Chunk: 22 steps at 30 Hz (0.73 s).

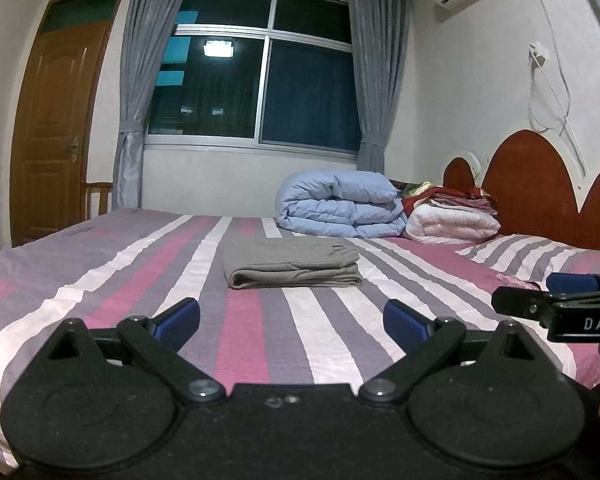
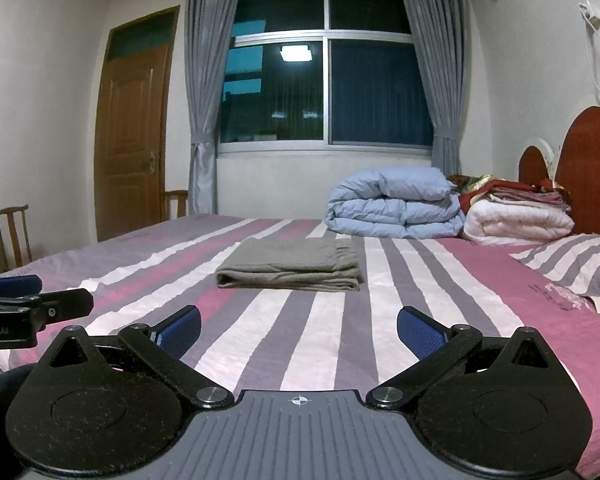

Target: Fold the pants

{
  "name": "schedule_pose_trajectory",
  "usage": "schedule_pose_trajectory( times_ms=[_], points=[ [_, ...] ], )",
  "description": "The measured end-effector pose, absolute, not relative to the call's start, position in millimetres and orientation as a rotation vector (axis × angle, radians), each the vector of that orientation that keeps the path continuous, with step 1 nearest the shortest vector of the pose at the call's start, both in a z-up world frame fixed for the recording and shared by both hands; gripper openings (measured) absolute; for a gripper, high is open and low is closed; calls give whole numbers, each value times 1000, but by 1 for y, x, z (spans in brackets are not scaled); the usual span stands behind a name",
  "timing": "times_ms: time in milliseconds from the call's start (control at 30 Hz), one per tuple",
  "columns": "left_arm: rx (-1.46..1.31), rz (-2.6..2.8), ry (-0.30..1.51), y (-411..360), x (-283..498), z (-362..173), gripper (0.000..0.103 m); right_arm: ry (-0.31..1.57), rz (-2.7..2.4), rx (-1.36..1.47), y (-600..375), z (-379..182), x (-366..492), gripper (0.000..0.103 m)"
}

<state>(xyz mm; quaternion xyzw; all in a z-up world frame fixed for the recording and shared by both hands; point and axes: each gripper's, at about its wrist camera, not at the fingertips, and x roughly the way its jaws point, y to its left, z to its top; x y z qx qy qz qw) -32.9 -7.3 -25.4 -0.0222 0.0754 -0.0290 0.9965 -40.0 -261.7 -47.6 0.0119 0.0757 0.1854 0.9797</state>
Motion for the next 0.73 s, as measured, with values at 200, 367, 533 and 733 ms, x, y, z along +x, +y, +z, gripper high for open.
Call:
schedule_pose_trajectory(
  times_ms=[200,367,533,733],
  points=[
    [-22,-62,148,-9,-33,-27,92,155,372,12,-257,-47,-41,103],
    [-25,-62,148,-9,-33,-27,92,153,374,6,-256,-47,-41,103],
    [-33,-76,120,-7,-36,-27,92,154,375,1,-254,-48,-41,103],
    [-36,-94,74,-6,-40,-24,91,151,375,2,-254,-49,-41,103]
  ],
)
